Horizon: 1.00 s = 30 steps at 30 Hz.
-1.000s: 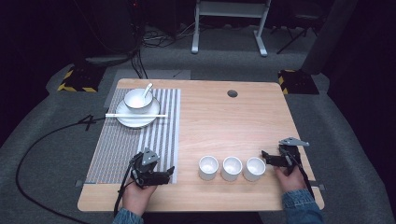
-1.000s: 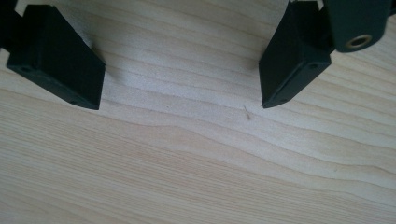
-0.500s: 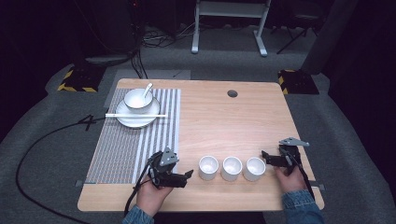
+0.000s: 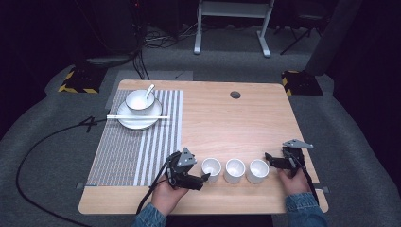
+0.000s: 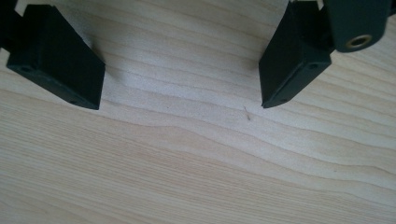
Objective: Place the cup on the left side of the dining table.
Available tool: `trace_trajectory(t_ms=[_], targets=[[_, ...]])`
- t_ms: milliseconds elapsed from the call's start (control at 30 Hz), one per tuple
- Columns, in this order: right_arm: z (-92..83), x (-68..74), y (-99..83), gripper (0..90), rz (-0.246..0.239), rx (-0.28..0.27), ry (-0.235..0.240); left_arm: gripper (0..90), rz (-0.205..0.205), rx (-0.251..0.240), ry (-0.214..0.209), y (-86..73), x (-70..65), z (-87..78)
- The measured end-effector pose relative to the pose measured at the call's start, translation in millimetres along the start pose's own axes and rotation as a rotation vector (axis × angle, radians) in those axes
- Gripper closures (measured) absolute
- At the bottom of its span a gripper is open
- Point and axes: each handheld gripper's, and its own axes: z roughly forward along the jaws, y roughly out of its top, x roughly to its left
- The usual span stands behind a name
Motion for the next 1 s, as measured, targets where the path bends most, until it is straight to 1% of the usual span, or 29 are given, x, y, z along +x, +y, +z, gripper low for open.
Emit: trace_trajectory(t_ms=[33, 100, 133, 300, 433, 500, 533, 567, 633, 667, 700, 733, 767, 833, 933, 1000], targets=[[0.0, 0.1, 0.0, 14.4, 0.001, 0.0, 0.0, 15.2, 0.008, 0.0, -0.004, 1.5, -1.1, 2.7], [-0.1, 0.1, -0.1, 14.4, 0.002, 0.0, -0.002, 15.2, 0.005, -0.002, -0.009, 2.7, -2.7, 5.6], [-0.5, 0.2, -0.4, 14.4, 0.004, -0.001, -0.003, 15.2, 0.01, 0.001, -0.012, 4.9, -4.9, 10.5], [-0.5, 0.1, -0.4, 14.4, 0.005, -0.001, -0.003, 15.1, 0.02, -0.003, -0.024, 7.6, -7.4, 18.5], [-0.5, 0.2, -0.4, 14.4, 0.005, -0.001, -0.003, 15.2, 0.025, 0.019, -0.019, 6.2, -7.3, 29.3], [-0.5, 0.2, -0.4, 14.4, 0.005, 0.0, -0.003, 15.2, 0.02, 0.017, -0.02, 5.0, -7.1, 32.1], [-0.5, 0.2, -0.4, 14.4, 0.005, -0.001, -0.003, 15.2, 0.025, 0.026, -0.029, 3.6, -6.0, 36.4], [-0.5, 0.1, -0.4, 14.4, 0.005, 0.0, -0.003, 15.3, 0.022, 0.02, -0.041, 2.9, -6.1, 38.4], [-0.5, 0.1, -0.4, 14.4, 0.005, -0.001, -0.003, 16.8, 0.024, 0.018, -0.038, 2.6, -6.5, 40.5], [-0.5, 0.1, -0.4, 14.4, 0.005, -0.001, -0.003, 20.6, 0.029, 0.031, -0.04, 1.8, -8.0, 45.4], [-0.5, 0.1, -0.4, 14.4, 0.005, -0.001, -0.003, 21.5, 0.038, 0.04, -0.023, 1.1, -9.4, 47.4], [-0.5, 0.2, -0.4, 14.4, 0.005, -0.001, -0.003, 24.4, 0.051, 0.041, 0.002, 0.1, -11.0, 48.7], [-0.5, 0.2, -0.4, 14.4, 0.005, 0.0, -0.003, 26.8, 0.06, 0.033, 0.004, -0.6, -10.9, 48.9], [-0.5, 0.1, -0.4, 14.4, 0.005, -0.001, -0.003, 26.9, 0.054, 0.024, 0.002, -1.4, -10.2, 49.1], [-0.5, 0.1, -0.4, 14.4, 0.005, -0.001, -0.003, 27.1, 0.064, 0.028, 0.005, -1.1, -11.0, 49.1], [-0.5, 0.1, -0.4, 14.4, 0.005, -0.001, -0.003, 27.1, 0.064, 0.028, 0.008, -0.9, -11.1, 49.3]])
